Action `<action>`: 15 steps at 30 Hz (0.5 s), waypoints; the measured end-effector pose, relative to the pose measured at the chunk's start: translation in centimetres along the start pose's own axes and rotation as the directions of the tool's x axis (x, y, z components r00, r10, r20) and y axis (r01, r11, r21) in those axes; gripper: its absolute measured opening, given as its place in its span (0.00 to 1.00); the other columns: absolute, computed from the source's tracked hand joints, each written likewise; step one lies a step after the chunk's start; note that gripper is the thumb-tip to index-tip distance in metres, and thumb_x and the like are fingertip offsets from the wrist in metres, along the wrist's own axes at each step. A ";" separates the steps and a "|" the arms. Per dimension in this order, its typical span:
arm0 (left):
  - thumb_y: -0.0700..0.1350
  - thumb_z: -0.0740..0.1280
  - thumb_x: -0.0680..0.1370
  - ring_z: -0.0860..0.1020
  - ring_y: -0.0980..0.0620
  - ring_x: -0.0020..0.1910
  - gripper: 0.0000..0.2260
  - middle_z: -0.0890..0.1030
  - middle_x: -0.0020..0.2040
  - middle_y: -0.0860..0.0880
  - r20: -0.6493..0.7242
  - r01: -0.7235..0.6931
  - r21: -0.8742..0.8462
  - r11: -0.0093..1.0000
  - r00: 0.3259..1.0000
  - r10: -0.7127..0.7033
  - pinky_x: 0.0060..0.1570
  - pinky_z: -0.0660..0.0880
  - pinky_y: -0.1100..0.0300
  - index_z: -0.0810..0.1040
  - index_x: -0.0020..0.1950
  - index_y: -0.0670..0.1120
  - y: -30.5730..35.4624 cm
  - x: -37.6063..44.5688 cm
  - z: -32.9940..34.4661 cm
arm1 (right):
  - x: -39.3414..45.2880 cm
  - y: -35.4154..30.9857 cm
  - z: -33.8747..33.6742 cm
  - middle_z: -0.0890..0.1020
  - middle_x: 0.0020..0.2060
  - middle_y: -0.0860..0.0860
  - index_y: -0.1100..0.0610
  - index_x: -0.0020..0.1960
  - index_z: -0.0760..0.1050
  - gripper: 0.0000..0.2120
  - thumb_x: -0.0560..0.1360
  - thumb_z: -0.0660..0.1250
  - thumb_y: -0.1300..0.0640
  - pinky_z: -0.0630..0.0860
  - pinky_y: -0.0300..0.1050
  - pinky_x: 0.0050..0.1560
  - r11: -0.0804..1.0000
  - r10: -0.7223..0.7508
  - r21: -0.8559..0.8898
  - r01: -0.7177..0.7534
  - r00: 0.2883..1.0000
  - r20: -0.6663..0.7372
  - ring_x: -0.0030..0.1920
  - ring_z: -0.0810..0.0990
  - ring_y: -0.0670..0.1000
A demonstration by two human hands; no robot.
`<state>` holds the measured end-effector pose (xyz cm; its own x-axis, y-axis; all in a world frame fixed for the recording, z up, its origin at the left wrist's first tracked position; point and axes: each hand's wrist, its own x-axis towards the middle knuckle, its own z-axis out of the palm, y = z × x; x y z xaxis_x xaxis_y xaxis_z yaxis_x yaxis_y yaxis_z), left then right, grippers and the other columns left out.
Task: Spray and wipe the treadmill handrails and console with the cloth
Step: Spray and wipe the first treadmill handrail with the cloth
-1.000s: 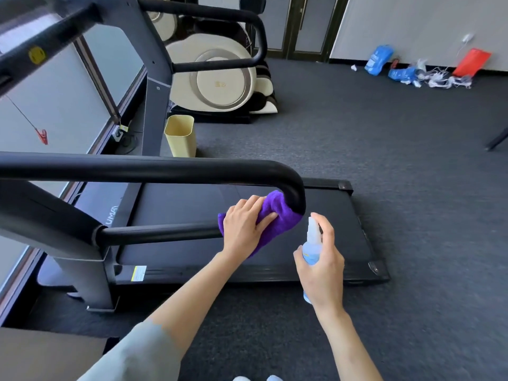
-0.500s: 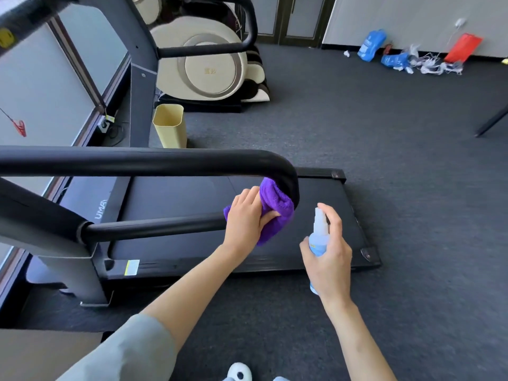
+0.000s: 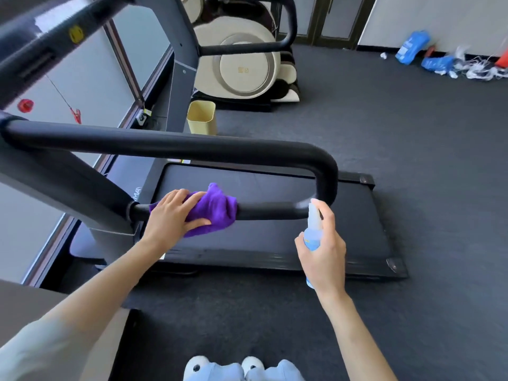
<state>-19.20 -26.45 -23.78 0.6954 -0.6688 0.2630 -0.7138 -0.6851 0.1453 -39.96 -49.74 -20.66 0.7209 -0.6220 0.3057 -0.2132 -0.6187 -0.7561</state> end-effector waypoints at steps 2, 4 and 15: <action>0.74 0.44 0.73 0.76 0.40 0.53 0.41 0.79 0.50 0.44 0.035 0.116 0.019 0.993 0.993 -0.117 0.53 0.73 0.48 0.78 0.62 0.44 -1.9 -0.5 -0.5 | -0.1 -0.7 0.8 0.84 0.49 0.53 0.41 0.68 0.62 0.35 0.70 0.68 0.68 0.69 0.37 0.42 1.000 0.001 -0.004 -0.001 1.000 0.009 0.39 0.74 0.45; 0.74 0.45 0.72 0.75 0.40 0.54 0.40 0.80 0.50 0.43 0.042 0.246 -0.016 0.969 0.969 -0.245 0.56 0.70 0.48 0.79 0.59 0.44 -1.8 -0.2 -0.6 | -0.4 -1.6 1.6 0.84 0.54 0.50 0.41 0.68 0.62 0.35 0.70 0.68 0.68 0.72 0.38 0.44 1.000 0.005 0.001 -0.005 1.000 0.014 0.43 0.79 0.49; 0.70 0.52 0.74 0.75 0.44 0.52 0.31 0.78 0.56 0.47 0.073 0.038 -0.020 0.999 0.997 -0.036 0.53 0.67 0.51 0.76 0.64 0.49 4.8 2.6 1.0 | -1.6 -6.2 4.9 0.79 0.62 0.41 0.40 0.69 0.61 0.36 0.69 0.67 0.68 0.73 0.39 0.46 0.999 -0.022 -0.038 0.024 0.999 0.040 0.50 0.81 0.51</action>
<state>-20.77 -31.75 -23.31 0.7251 -0.6626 0.1876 -0.6884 -0.7039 0.1747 -36.57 -42.49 -19.30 0.7510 -0.5887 0.2990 -0.2213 -0.6511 -0.7260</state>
